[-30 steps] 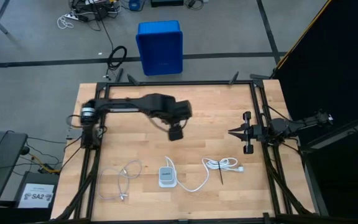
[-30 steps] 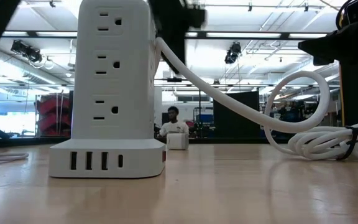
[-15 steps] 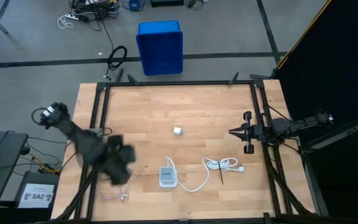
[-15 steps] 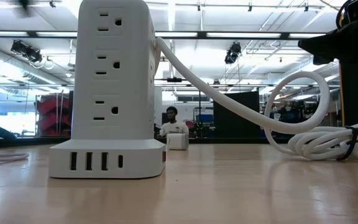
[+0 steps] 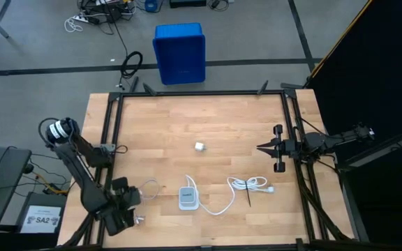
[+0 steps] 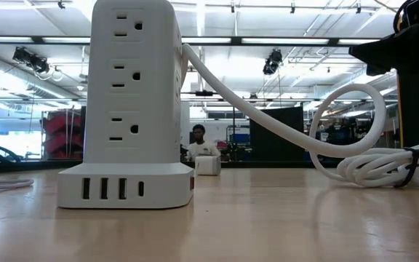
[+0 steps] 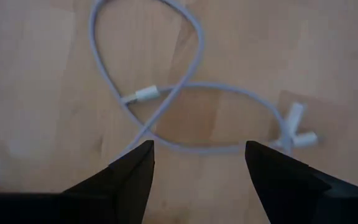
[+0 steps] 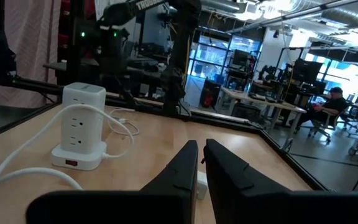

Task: Insert USB
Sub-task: Insert the white charger cable into the white charger adapter

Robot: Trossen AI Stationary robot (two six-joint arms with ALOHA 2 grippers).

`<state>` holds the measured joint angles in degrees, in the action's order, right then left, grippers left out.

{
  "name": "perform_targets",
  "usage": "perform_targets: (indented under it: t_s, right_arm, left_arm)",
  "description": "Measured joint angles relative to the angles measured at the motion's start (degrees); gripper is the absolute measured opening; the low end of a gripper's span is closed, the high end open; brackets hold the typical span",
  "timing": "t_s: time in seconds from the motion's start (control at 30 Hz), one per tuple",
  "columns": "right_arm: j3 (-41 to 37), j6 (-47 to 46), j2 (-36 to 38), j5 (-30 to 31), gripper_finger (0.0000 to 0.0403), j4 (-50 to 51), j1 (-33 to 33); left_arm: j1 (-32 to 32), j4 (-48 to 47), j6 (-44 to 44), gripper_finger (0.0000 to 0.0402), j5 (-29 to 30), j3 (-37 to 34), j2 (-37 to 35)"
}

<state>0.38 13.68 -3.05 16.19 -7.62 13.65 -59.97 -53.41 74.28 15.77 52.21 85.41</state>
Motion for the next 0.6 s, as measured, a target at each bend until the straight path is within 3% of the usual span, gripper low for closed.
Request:
perform_targets:
  t_s: [0.23, 0.6]
  right_arm:
    - [0.0, 0.0, 0.0, 0.0, 0.0005, 0.0, 0.0]
    - [0.0, 0.0, 0.0, 0.0, 0.0006, 0.0, 0.0]
  left_arm:
    - [1.9, 1.2, -1.2, 0.0237, 1.8, -4.7, 0.9]
    - [3.9, -0.4, -16.1, 0.0237, 7.4, -6.0, 0.9]
